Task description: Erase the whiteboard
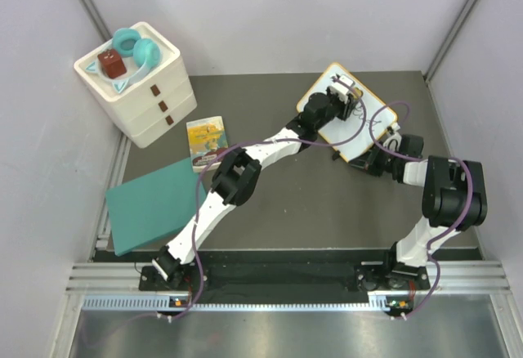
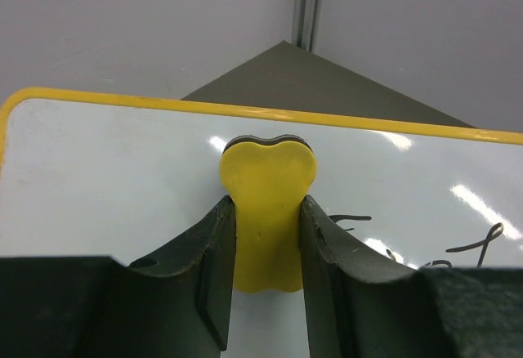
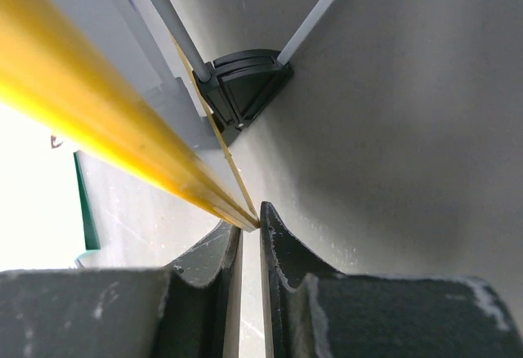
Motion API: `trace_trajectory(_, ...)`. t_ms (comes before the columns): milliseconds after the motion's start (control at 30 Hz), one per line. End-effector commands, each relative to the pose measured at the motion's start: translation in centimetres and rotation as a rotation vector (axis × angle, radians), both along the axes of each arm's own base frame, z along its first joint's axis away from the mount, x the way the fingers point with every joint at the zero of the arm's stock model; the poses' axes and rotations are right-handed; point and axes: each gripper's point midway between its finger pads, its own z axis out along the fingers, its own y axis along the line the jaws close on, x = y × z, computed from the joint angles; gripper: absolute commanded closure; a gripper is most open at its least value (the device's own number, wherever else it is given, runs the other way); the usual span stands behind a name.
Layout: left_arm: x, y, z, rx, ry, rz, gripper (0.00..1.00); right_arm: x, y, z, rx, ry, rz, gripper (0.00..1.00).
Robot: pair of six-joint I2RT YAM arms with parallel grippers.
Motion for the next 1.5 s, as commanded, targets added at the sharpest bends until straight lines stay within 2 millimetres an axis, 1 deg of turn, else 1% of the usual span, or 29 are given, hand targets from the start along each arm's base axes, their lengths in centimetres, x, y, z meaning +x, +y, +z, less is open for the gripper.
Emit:
trace_trajectory(0, 2.9, 2.2, 0.6, -0.031, -0.059, 0.118, 1.00, -3.2, 2.9, -1.7, 0.029, 0.101, 0.134, 1.00)
trace_trajectory(67, 3.2, 2.6, 0.9, -0.058, -0.051, 0.119, 1.00, -3.2, 2.9, -1.8, 0.031, 0.103, 0.131, 1.00)
trace_trajectory(100, 3.3, 2.9, 1.6, -0.074, -0.062, 0.124, 1.00, -3.2, 2.9, -1.7, 0.029, 0.099, 0.134, 1.00)
trace_trajectory(167, 3.3, 3.2, 1.7, -0.080, -0.075, 0.134, 1.00, -3.2, 2.9, -1.7, 0.028, 0.099, 0.133, 1.00)
trace_trajectory(200, 3.3, 3.3, 2.4, -0.094, -0.089, 0.134, 1.00, -3.2, 2.9, -1.7, 0.030, 0.102, 0.133, 1.00)
trace_trajectory(367, 3.5, 3.2, 3.3, -0.104, -0.108, 0.123, 1.00, -3.2, 3.0, -1.8, 0.030, 0.102, 0.135, 1.00)
trace_trajectory(400, 3.6, 3.2, 2.5, -0.087, -0.094, 0.123, 1.00, -3.2, 2.9, -1.7, 0.030, 0.102, 0.133, 1.00)
trace_trajectory(433, 3.7, 3.3, 2.4, -0.089, -0.086, 0.123, 1.00, -3.2, 3.0, -1.8, 0.030, 0.102, 0.135, 1.00)
trace_trajectory(500, 3.3, 2.8, 1.6, -0.074, -0.065, 0.075, 1.00, -3.2, 3.0, -1.8, 0.030, 0.102, 0.135, 1.00)
trace_trajectory(567, 2.9, 2.4, 0.2, -0.045, -0.033, 0.041, 1.00, -3.2, 3.0, -1.8, 0.031, 0.105, 0.134, 1.00)
trace_trajectory(600, 2.2, 1.8, -0.4, -0.026, -0.024, -0.010, 1.00, -3.2, 3.0, -1.8, 0.029, 0.102, 0.137, 1.00)
trace_trajectory(633, 1.9, 1.7, -0.9, -0.010, -0.012, -0.033, 1.00, -3.2, 3.0, -1.8, 0.029, 0.105, 0.135, 1.00)
trace_trajectory(667, 1.2, 1.3, -2.3, 0.034, 0.025, -0.071, 1.00, -3.2, 3.0, -1.8, 0.030, 0.102, 0.136, 1.00)
trace_trajectory(733, 0.3, 1.0, -3.6, 0.077, 0.058, -0.123, 1.00, -3.2, 3.0, -1.8, 0.031, 0.105, 0.136, 1.00)
trace_trajectory(767, -0.1, 1.1, -5.0, 0.116, 0.099, -0.136, 1.00, -3.2, 3.0, -1.8, 0.030, 0.103, 0.134, 1.00)
trace_trajectory(833, -0.6, 1.5, -6.8, 0.160, 0.149, -0.148, 1.00, -3.2, 3.0, -1.8, 0.029, 0.102, 0.137, 1.00)
trace_trajectory(867, -0.5, 2.0, -7.1, 0.167, 0.167, -0.143, 1.00, -3.2, 3.0, -1.8, 0.029, 0.102, 0.135, 1.00)
trace_trajectory(933, -1.0, 2.6, -8.1, 0.181, 0.222, -0.167, 1.00, -3.2, 3.0, -1.8, 0.029, 0.101, 0.137, 1.00)
trace_trajectory(967, -0.8, 3.1, -8.4, 0.187, 0.242, -0.176, 1.00, -3.2, 3.0, -1.8, 0.029, 0.102, 0.137, 1.00)
trace_trajectory(1033, -1.4, 3.7, -9.3, 0.216, 0.295, -0.210, 1.00, -3.2, 3.0, -1.8, 0.028, 0.102, 0.137, 1.00)
trace_trajectory(1067, -1.2, 4.3, -9.4, 0.226, 0.310, -0.206, 1.00, -3.2, 3.0, -1.9, 0.030, 0.106, 0.135, 1.00)
trace_trajectory(1100, -1.5, 4.7, -10.0, 0.246, 0.342, -0.206, 1.00, -3.2, 3.0, -1.8, 0.029, 0.104, 0.137, 1.00)
trace_trajectory(1200, -1.6, 5.5, -10.7, 0.283, 0.363, -0.214, 1.00, -3.2, 3.1, -1.9, 0.026, 0.105, 0.138, 1.00)
trace_trajectory(1233, -1.7, 5.9, -11.0, 0.323, 0.363, -0.218, 1.00, -3.2, 3.1, -1.8, 0.025, 0.105, 0.139, 1.00)
trace_trajectory(1300, -1.9, 6.0, -11.3, 0.352, 0.367, -0.228, 1.00, -3.3, 3.1, -1.9, 0.025, 0.108, 0.140, 1.00)
trace_trajectory(1467, -2.3, 5.9, -10.8, 0.388, 0.329, -0.265, 1.00, -3.2, 3.1, -1.8, 0.023, 0.104, 0.139, 1.00)
